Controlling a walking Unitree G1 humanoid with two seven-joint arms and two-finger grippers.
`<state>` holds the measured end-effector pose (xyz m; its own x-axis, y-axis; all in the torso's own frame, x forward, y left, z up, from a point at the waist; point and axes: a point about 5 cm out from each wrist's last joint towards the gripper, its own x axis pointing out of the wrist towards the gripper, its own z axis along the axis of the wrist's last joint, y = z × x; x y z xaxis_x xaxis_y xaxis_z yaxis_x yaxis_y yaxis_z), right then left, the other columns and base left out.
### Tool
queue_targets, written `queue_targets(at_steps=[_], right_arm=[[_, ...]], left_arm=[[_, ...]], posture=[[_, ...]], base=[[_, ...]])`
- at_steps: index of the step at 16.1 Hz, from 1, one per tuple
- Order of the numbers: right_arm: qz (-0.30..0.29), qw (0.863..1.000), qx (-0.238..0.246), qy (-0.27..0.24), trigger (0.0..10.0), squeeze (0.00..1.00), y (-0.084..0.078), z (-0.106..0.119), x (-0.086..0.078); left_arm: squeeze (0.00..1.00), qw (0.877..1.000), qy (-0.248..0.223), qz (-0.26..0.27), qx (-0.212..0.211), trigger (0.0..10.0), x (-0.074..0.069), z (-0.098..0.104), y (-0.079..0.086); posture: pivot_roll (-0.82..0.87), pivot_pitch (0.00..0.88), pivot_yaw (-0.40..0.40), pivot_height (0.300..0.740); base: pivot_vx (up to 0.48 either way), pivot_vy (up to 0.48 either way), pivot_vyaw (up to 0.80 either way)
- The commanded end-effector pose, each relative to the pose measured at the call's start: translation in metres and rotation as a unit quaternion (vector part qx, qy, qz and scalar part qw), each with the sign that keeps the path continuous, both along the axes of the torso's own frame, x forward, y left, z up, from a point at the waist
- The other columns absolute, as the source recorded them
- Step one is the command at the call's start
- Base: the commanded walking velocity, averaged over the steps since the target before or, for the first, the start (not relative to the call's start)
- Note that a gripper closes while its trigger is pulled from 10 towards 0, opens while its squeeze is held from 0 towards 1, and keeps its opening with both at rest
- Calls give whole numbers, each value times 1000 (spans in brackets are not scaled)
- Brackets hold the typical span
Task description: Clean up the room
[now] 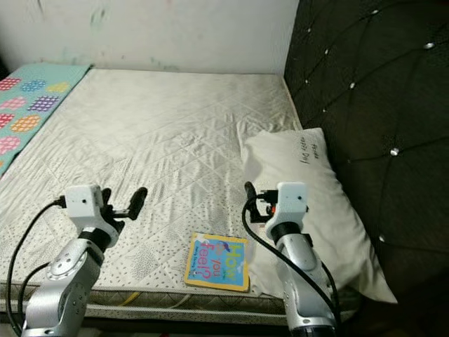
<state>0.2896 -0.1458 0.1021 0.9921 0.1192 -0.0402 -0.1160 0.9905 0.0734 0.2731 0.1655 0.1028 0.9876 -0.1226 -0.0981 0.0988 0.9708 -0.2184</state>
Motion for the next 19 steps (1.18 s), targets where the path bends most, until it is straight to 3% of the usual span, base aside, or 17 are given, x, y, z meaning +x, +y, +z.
queue_targets(at_steps=[1,7,19], right_arm=[[1,1000,-2,-13,10000,0,1,8,1],[9,1000,-5,-7,10000,0,3,5,2],[10,1000,-8,-9,10000,0,6,6,4]], left_arm=[[0,1000,-3,1,1,10000,-1,3,2],[0,1000,2,1,-2,10000,-1,2,1],[0,1000,5,3,-3,10000,3,2,3]], posture=[[-80,0,0,740],[-72,0,-8,740],[-69,0,4,740]], base=[[0,0,0],[0,0,-440],[0,0,0]])
